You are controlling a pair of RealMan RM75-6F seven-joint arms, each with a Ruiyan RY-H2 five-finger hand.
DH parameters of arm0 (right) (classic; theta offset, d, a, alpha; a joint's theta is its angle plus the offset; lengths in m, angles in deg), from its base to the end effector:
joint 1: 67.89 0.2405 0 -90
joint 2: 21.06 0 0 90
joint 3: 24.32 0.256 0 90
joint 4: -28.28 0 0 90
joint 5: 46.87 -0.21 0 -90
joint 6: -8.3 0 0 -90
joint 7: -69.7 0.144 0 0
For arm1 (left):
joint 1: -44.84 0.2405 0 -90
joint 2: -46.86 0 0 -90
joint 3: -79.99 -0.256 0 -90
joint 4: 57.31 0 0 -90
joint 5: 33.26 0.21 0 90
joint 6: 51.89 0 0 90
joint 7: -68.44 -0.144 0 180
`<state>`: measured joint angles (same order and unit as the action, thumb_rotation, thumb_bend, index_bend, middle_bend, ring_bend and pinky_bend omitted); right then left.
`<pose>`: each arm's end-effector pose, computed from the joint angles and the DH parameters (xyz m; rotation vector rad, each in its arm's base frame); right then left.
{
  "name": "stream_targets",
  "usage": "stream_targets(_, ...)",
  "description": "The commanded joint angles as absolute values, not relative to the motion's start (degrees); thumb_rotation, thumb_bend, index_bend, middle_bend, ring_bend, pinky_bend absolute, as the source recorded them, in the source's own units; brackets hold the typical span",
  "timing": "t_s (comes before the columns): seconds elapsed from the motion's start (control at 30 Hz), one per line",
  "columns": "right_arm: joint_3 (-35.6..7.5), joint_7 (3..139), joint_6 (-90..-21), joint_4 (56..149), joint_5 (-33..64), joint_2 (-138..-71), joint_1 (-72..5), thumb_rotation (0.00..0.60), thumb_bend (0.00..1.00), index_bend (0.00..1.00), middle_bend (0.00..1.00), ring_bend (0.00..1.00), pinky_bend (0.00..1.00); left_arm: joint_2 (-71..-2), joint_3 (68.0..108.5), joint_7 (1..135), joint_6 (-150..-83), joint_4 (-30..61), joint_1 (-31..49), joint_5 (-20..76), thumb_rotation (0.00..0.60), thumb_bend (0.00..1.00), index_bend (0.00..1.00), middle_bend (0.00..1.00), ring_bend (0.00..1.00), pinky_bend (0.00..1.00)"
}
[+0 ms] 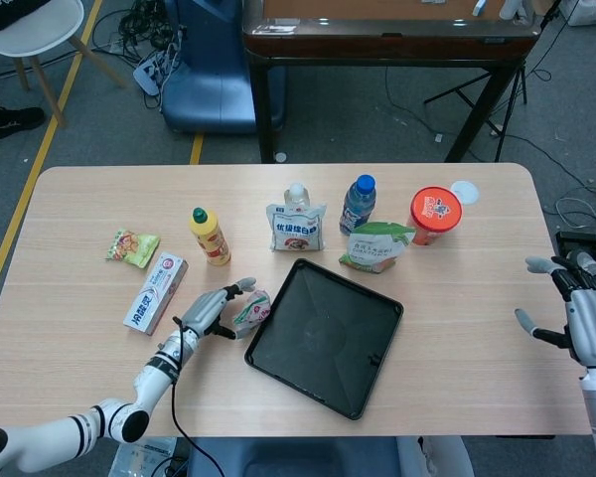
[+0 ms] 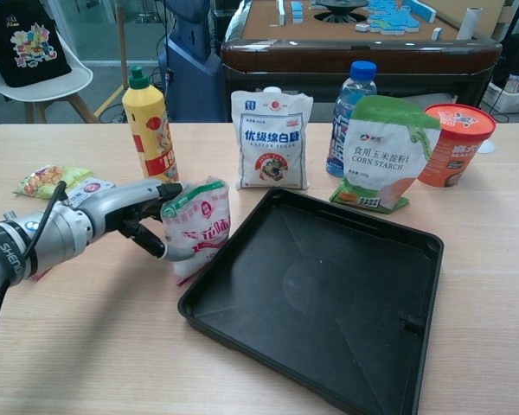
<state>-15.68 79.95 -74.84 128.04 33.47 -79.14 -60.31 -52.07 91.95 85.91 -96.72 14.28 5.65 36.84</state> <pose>-0.2870 -0.2133 0.1947 1.2342 -1.0164 1.1140 -0.1690 0.3346 -0.0758 -1.6756 -1.6474 -1.1291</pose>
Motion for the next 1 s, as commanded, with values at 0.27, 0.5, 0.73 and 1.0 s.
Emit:
stream_targets(0.27, -15.7, 79.7, -75.2, 128.4, 33.3, -78.9, -60.8, 0.600, 0.24, 0.25, 0.32, 0.16, 0.20, -55.1, 92.2, 90.3, -97.3, 9.9, 5.1, 38.1, 0.600, 0.22, 0.12, 0.21, 0.21, 0.22)
stream_targets(0.5, -15.7, 79.4, -75.0, 128.7, 33.1, -78.7, -60.9, 0.600, 0.24, 0.25, 0.32, 0.16, 0.20, -56.4, 91.8, 92.5, -97.9, 7.6, 5.1, 39.3, 0.600, 0.22, 0.13, 0.23, 0.21, 0.22)
stream_targets(0.73, -15.5, 79.3, -74.5, 128.8, 32.9, -78.7, -60.7, 0.600, 0.24, 0.25, 0.32, 0.16, 0.20, -57.6, 91.8, 94.1, -97.7, 6.0, 4.8, 39.4, 0.600, 0.22, 0.14, 0.23, 0.22, 0.23)
stream_targets(1.0, -15.5, 79.4, -74.3, 128.7, 32.6, -78.7, -60.8, 0.600, 0.24, 0.25, 0.32, 0.16, 0.20, -59.4, 92.1, 95.6, -97.9, 3.8, 4.3, 39.7, 0.600, 0.22, 0.17, 0.25, 0.24, 0.24)
